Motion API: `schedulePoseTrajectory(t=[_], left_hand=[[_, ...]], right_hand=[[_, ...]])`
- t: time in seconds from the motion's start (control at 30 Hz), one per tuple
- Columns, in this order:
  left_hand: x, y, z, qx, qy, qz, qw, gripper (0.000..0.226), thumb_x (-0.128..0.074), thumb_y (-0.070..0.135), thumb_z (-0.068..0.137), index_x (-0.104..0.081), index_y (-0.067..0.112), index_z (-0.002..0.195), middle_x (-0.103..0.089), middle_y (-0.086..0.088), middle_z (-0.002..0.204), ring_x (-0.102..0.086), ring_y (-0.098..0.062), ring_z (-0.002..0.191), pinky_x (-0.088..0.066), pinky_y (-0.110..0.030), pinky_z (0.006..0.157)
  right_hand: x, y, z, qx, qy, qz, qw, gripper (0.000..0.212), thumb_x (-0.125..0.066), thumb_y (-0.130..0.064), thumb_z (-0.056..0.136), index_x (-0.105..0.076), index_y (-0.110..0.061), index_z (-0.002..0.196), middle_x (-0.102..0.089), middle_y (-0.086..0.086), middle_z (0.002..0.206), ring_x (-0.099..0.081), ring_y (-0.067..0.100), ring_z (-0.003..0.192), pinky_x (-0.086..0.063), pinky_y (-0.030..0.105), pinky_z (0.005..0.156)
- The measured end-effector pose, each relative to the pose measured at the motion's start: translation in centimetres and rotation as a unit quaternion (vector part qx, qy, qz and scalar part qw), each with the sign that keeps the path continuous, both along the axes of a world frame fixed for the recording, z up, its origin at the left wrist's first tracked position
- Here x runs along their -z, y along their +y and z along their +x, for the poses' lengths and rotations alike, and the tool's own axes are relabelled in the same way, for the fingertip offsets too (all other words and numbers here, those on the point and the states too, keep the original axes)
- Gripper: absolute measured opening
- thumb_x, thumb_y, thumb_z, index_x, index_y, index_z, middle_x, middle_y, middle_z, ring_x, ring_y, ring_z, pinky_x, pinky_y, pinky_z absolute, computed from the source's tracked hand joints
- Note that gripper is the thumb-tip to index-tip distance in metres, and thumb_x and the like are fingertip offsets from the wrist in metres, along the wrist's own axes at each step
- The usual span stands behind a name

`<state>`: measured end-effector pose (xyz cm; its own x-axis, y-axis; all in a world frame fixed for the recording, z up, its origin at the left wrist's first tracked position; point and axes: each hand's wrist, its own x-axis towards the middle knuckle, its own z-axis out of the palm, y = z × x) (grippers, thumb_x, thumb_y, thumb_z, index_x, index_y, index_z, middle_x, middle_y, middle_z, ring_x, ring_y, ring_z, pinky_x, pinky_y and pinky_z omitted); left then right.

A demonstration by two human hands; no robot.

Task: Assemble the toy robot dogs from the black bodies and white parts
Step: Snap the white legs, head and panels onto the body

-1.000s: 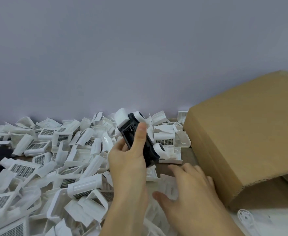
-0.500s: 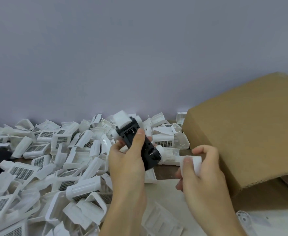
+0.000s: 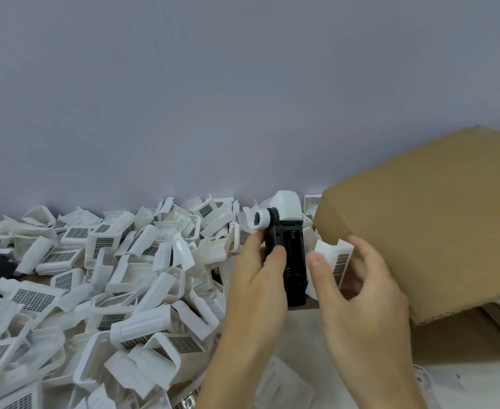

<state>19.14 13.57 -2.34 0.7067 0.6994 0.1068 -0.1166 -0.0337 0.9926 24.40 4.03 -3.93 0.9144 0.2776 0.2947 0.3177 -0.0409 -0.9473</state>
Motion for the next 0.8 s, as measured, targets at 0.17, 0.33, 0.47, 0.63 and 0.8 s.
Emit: schedulePoseTrajectory(t=[0.17,0.33,0.47,0.63,0.8], left_hand=[[0.0,-1.0,0.0,0.067,0.007,0.069,0.995,0.038,-0.039,0.027,0.108,-0.070,0.043,0.093,-0.074,0.019,0.094,-0.068,0.003,0.090,-0.054,-0.018,0.078],[0.1,-1.5,0.1,0.096,-0.033,0.094,0.990,0.030,-0.043,0.050,0.094,-0.067,0.033,0.100,-0.072,0.000,0.090,-0.067,-0.013,0.083,-0.053,-0.022,0.074],[-0.1,-1.6,0.0,0.103,-0.046,0.101,0.988,0.024,-0.045,0.046,0.099,-0.065,0.036,0.092,-0.067,0.005,0.078,-0.062,0.000,0.074,-0.052,-0.023,0.067],[-0.1,-1.1,-0.2,0.077,-0.041,0.097,0.992,0.018,-0.053,0.039,0.102,-0.068,0.034,0.092,-0.071,0.016,0.079,-0.065,0.002,0.073,-0.048,-0.010,0.066],[0.2,-0.6,0.3,0.008,-0.037,0.071,0.997,0.017,-0.058,0.028,0.101,-0.071,0.019,0.093,-0.071,0.008,0.074,-0.065,-0.003,0.067,-0.049,-0.016,0.060]], right_hand=[[-0.3,0.0,-0.3,-0.007,-0.063,-0.020,0.998,0.014,-0.066,-0.050,0.083,-0.068,-0.046,0.096,-0.072,-0.027,0.074,-0.068,-0.006,0.069,-0.051,0.013,0.066],[-0.1,0.1,-0.5,0.013,-0.066,-0.010,0.998,0.025,-0.061,-0.056,0.086,-0.071,-0.042,0.105,-0.073,-0.024,0.074,-0.069,-0.004,0.067,-0.052,0.015,0.064],[-0.1,0.2,-0.7,0.045,-0.082,-0.013,0.996,0.041,-0.056,-0.065,0.087,-0.070,-0.039,0.115,-0.072,-0.026,0.074,-0.067,-0.007,0.069,-0.047,0.006,0.064],[-0.5,0.2,-1.1,-0.023,-0.108,-0.096,0.989,0.060,-0.038,-0.060,0.093,-0.052,-0.032,0.144,-0.074,-0.015,0.093,-0.068,0.001,0.086,-0.048,0.014,0.076],[-0.4,0.3,-1.0,-0.099,-0.080,-0.098,0.987,0.058,-0.041,-0.047,0.091,-0.051,-0.033,0.146,-0.075,-0.016,0.100,-0.070,-0.001,0.093,-0.056,0.024,0.081]])
